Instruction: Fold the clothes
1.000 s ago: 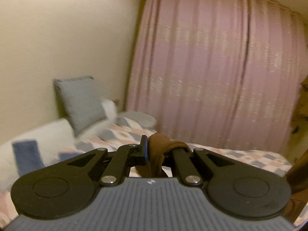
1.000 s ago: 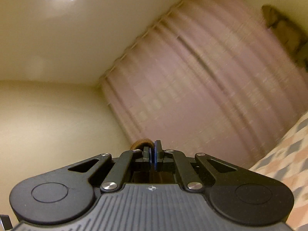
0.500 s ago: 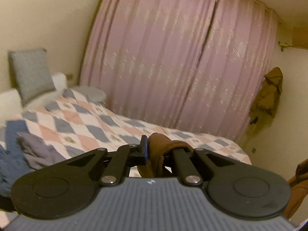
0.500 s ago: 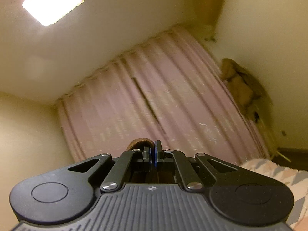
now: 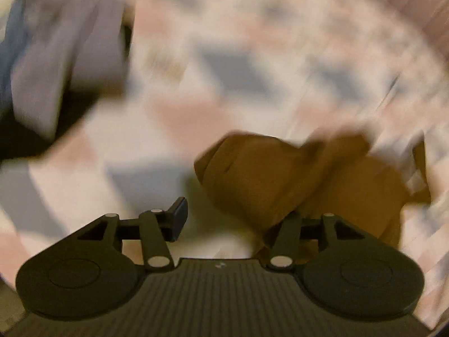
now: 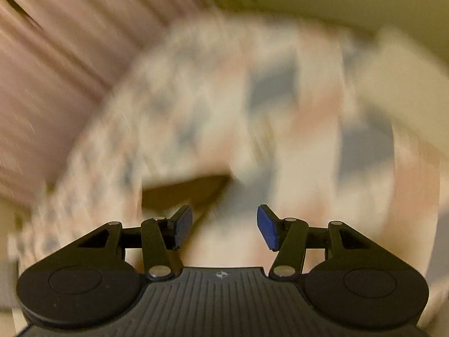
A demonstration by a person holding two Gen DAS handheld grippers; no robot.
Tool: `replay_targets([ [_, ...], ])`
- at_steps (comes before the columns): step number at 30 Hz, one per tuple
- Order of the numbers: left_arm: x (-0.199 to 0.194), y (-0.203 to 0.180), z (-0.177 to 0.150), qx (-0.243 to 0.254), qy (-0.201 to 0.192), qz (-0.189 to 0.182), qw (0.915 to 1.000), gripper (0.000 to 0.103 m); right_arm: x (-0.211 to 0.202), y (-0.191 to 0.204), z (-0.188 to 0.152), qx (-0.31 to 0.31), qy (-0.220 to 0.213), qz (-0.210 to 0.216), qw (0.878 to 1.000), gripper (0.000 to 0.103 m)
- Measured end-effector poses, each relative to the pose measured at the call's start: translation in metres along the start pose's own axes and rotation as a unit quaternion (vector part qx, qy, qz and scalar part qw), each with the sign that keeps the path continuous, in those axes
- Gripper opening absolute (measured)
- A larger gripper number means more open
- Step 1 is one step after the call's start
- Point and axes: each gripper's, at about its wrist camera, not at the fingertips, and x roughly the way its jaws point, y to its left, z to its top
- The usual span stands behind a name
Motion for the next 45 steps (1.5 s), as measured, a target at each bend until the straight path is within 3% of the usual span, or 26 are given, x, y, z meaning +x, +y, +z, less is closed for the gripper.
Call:
replay_targets([
  [3,0.039,-0.001,-0.043,0.037,0.035,0.023,0.9985,0.046,0.032,-0.051,-0.079,0.012,0.08,-0.011,0.997,0.054],
  [4,0.046,-0.004,-0.054,0.05,0.036,0.026,0.9978,0.047,0.037,-0.059,-0.111,0.011,0.102,-0.012,0.995,0.054],
  [6,0.05,-0.011,-0.063,0.072,0.025,0.029,0.9967,0.047,0.042,-0.067,-0.144,0.011,0.131,-0.011,0.991,0.054],
  [8,0.052,-0.023,-0.063,0.11,0.011,0.05,0.9926,0.048,0.045,-0.062,-0.152,-0.002,0.144,-0.01,0.99,0.054],
  [11,0.041,-0.048,-0.047,0.195,-0.027,0.097,0.9755,0.049,0.05,-0.053,-0.159,-0.024,0.157,-0.002,0.987,0.054],
  [13,0.023,-0.06,-0.034,0.236,-0.056,0.099,0.965,0.054,0.053,-0.045,-0.156,-0.043,0.16,0.011,0.986,0.054],
  [16,-0.008,-0.06,-0.032,0.26,-0.106,0.101,0.9544,0.064,0.058,-0.034,-0.152,-0.071,0.164,0.031,0.983,0.056],
  [18,-0.023,-0.044,-0.044,0.243,-0.113,0.077,0.9603,0.058,0.061,-0.026,-0.15,-0.09,0.166,0.044,0.981,0.056],
  [20,-0.03,-0.023,-0.068,0.217,-0.103,0.033,0.9703,0.04,0.064,-0.019,-0.147,-0.108,0.169,0.058,0.978,0.057],
  [24,-0.016,-0.004,-0.138,0.206,-0.044,-0.028,0.9772,0.038,0.076,-0.012,-0.148,-0.12,0.176,0.063,0.975,0.063],
  [26,0.006,-0.011,-0.156,0.216,-0.017,-0.032,0.9757,0.038,0.085,-0.013,-0.152,-0.113,0.181,0.055,0.975,0.066],
  [28,0.028,-0.022,-0.157,0.209,-0.022,-0.042,0.9769,0.039,0.094,-0.014,-0.156,-0.106,0.186,0.047,0.976,0.069],
  [32,0.069,-0.04,-0.116,0.11,-0.067,-0.084,0.9881,0.051,0.112,-0.016,-0.163,-0.093,0.196,0.031,0.976,0.069],
  [35,0.094,-0.047,-0.099,0.072,-0.064,-0.104,0.99,0.051,0.121,-0.013,-0.167,-0.082,0.196,0.027,0.977,0.071],
  [36,0.101,-0.048,-0.096,0.063,-0.059,-0.108,0.9904,0.05,0.121,-0.01,-0.169,-0.09,0.199,0.023,0.976,0.064],
  [37,0.105,-0.049,-0.094,0.058,-0.054,-0.117,0.99,0.036,0.121,-0.008,-0.17,-0.099,0.202,0.019,0.974,0.034],
  [38,0.107,-0.05,-0.094,0.061,-0.05,-0.122,0.9894,0.019,0.12,-0.006,-0.17,-0.105,0.207,0.013,0.973,0.011],
  [39,0.105,-0.053,-0.096,0.075,-0.049,-0.116,0.9892,0.012,0.119,-0.004,-0.17,-0.11,0.212,0.007,0.971,0.002],
  [42,0.074,-0.046,-0.109,0.114,-0.066,-0.118,0.9842,0.007,0.096,-0.005,-0.164,-0.104,0.203,0.025,0.973,0.001],
  [45,0.02,-0.023,-0.128,0.136,-0.081,-0.16,0.9743,0.006,0.05,-0.008,-0.156,-0.104,0.196,0.051,0.974,0.0],
])
